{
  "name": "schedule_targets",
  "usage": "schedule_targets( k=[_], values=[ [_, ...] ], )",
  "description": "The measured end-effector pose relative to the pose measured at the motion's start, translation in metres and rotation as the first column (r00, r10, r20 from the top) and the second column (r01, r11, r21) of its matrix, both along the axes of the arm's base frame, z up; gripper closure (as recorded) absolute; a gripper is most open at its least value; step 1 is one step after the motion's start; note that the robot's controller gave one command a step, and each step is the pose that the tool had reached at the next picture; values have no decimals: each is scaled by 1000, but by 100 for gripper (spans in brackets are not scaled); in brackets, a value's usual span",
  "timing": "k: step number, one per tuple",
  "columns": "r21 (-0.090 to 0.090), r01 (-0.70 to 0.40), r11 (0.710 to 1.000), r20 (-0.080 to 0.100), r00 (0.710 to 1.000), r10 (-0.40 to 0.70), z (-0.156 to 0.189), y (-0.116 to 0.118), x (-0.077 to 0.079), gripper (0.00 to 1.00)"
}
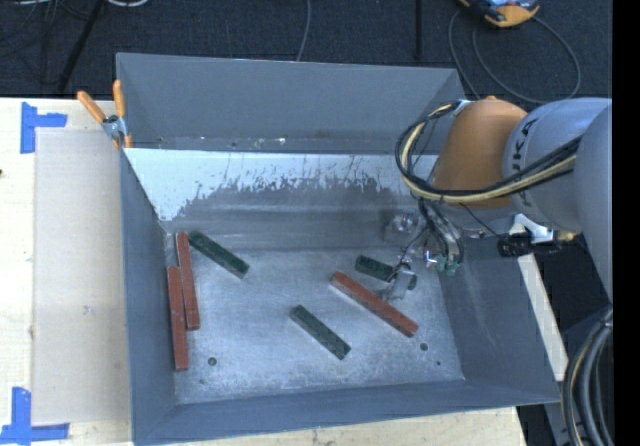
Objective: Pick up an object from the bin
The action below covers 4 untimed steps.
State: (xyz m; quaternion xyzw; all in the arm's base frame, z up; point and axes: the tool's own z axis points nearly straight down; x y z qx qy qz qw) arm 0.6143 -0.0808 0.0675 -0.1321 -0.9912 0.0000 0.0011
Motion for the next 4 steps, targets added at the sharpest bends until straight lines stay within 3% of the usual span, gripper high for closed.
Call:
schedule_targets(
  k=[1,4],
  values=[
    [0,209,978,2,978,-209,3,21,-11,100],
    [-1,209,978,-2,978,-209,17,21,-12,100]
  ],
)
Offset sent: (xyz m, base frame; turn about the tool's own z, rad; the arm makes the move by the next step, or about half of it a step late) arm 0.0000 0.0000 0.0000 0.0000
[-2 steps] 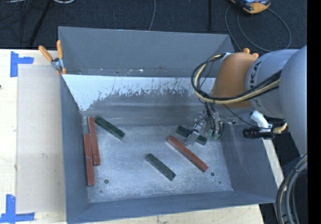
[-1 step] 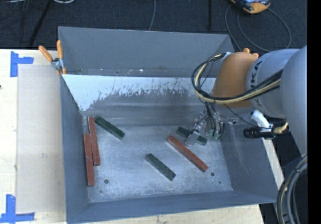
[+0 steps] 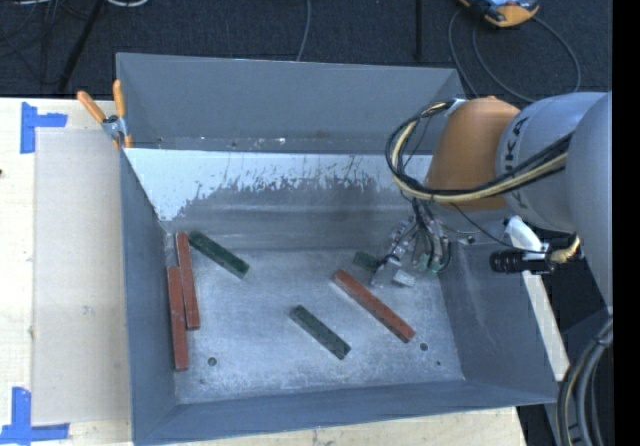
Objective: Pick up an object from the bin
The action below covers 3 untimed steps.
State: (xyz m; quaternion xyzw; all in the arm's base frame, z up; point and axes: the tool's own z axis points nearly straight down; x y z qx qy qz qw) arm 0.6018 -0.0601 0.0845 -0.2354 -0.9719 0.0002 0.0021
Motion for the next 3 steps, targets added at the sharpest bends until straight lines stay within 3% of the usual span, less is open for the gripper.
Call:
schedule_targets(
  k=[3],
  values=[
    [0,-1,1000,7,1000,1,43,0,2,100]
  ],
)
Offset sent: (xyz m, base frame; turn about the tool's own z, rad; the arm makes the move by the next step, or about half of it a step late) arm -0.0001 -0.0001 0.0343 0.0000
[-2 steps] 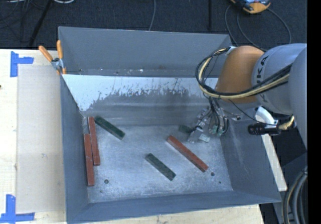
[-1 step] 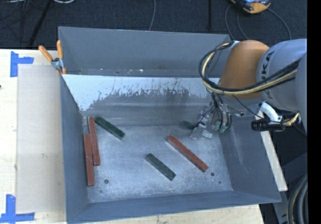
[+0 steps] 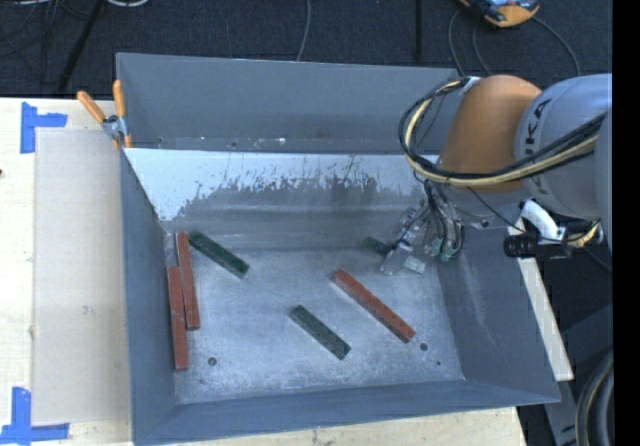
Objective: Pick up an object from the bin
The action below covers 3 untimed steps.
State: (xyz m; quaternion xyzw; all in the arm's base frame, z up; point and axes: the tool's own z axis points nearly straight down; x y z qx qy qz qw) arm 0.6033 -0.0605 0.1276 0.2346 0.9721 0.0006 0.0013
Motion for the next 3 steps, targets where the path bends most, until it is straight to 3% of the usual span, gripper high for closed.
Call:
schedule_targets(
  k=[3],
  values=[
    [1,-2,1000,-5,1000,2,25,0,-1,100]
  ],
)
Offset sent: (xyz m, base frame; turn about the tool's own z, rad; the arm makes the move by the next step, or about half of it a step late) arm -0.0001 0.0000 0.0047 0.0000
